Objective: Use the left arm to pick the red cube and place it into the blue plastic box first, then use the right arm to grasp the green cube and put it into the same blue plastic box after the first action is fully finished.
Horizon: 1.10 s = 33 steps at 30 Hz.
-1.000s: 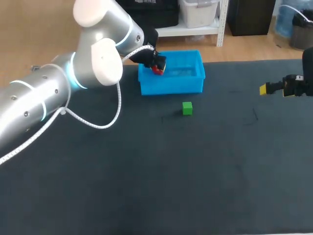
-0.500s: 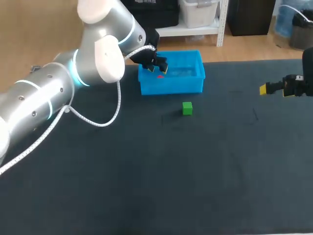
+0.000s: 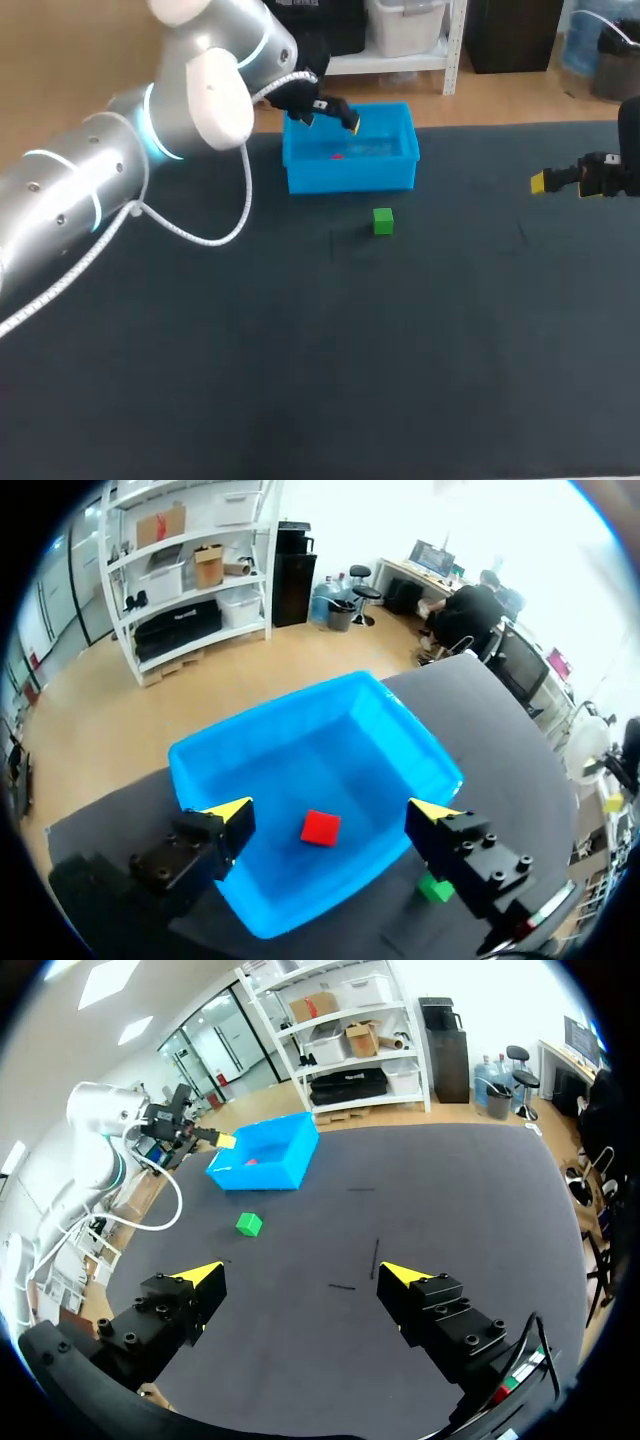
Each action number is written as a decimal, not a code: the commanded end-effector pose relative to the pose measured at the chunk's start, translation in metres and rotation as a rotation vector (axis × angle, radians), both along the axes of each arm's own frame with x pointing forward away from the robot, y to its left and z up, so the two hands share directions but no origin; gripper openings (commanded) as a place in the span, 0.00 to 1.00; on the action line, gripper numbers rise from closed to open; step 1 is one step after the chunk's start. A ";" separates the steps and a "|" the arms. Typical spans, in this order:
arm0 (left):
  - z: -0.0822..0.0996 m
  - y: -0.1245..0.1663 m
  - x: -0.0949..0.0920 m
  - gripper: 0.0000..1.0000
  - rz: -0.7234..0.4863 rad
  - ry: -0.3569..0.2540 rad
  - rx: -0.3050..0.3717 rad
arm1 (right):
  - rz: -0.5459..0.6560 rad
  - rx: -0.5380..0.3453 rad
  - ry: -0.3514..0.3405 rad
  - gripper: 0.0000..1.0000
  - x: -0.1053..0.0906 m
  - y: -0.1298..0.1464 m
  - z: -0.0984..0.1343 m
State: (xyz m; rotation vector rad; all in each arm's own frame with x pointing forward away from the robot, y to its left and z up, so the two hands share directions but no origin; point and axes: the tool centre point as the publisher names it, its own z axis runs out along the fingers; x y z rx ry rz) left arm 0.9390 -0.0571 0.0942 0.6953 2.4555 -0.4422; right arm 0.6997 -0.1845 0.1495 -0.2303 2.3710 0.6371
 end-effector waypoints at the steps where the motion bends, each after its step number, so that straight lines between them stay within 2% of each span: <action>1: 0.020 0.019 -0.052 1.00 0.001 -0.064 0.014 | 0.000 -0.001 0.001 1.00 0.000 0.000 0.000; 12: 0.036 0.053 -0.127 1.00 0.022 -0.050 0.017 | 0.000 -0.001 0.001 1.00 0.000 0.000 0.000; 22: 0.045 0.084 -0.181 1.00 0.038 -0.067 -0.010 | 0.000 -0.001 0.001 1.00 0.000 0.000 0.000; 28: 0.041 0.100 -0.206 1.00 0.023 -0.074 -0.011 | 0.000 -0.001 0.001 1.00 0.000 0.000 0.000; 33: 0.038 0.109 -0.214 1.00 0.021 -0.063 -0.006 | 0.000 -0.001 0.001 1.00 0.000 0.000 0.000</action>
